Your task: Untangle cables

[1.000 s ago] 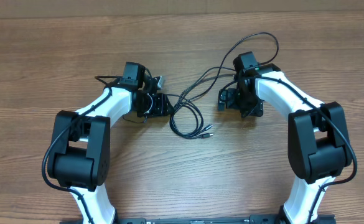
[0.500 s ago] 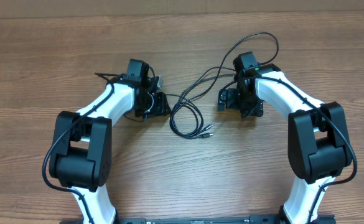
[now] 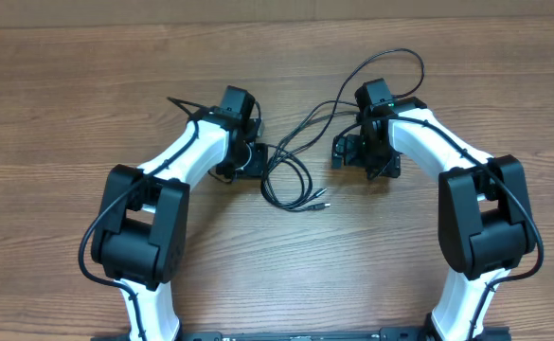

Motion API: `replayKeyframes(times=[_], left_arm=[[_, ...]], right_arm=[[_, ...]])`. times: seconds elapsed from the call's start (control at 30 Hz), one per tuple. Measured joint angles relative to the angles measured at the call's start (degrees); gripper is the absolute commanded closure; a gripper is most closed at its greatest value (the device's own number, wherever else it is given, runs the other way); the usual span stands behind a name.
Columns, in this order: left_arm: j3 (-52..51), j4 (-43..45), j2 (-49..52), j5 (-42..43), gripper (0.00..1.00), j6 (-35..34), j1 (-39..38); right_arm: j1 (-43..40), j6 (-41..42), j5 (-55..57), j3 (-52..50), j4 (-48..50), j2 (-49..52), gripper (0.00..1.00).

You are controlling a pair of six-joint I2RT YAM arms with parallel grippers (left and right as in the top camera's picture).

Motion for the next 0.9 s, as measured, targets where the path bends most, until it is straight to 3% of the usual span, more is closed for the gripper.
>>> replayKeyframes(times=[0.9], left_arm=[[3.0, -3.2, 1.0, 0.5, 0.55, -0.3, -0.4]], right_arm=[[0.0, 0.0, 0.0, 0.0, 0.0, 0.0, 0.00]])
